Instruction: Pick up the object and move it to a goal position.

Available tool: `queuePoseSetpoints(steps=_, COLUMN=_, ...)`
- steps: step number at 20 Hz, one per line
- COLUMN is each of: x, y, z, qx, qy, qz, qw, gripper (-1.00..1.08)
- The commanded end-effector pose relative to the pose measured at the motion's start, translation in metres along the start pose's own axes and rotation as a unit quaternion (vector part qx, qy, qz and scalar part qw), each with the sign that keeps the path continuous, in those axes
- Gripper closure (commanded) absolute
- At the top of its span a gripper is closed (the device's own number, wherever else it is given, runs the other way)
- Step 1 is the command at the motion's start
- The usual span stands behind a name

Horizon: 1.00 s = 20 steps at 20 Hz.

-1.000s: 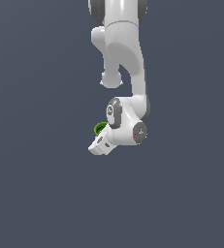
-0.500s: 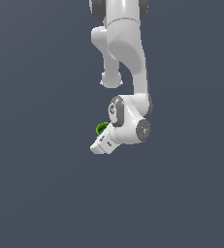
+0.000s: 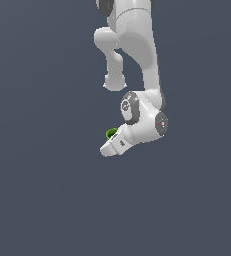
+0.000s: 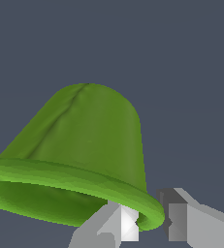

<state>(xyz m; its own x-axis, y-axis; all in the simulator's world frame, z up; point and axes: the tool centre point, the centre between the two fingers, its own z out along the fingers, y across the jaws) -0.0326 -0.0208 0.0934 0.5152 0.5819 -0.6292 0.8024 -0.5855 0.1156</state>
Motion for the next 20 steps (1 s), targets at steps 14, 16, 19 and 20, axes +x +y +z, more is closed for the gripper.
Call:
queuePoseSetpoints(steps=14, x=0.026, y=-0.02, z=-0.082, qx=-0.093, qy=0.071, qz=0.145, qw=0.9824, gripper=1.08)
queuePoseSetpoints(steps=16, x=0.029, y=-0.023, z=-0.092, qx=-0.104, qy=0.079, qz=0.163, qw=0.9779, gripper=1.08)
queuePoseSetpoints(steps=19, x=0.033, y=-0.027, z=-0.106, qx=-0.121, qy=0.092, qz=0.189, qw=0.9703, gripper=1.08)
queuePoseSetpoints(steps=20, x=0.034, y=-0.029, z=-0.111, qx=-0.126, qy=0.096, qz=0.197, qw=0.9675, gripper=1.08)
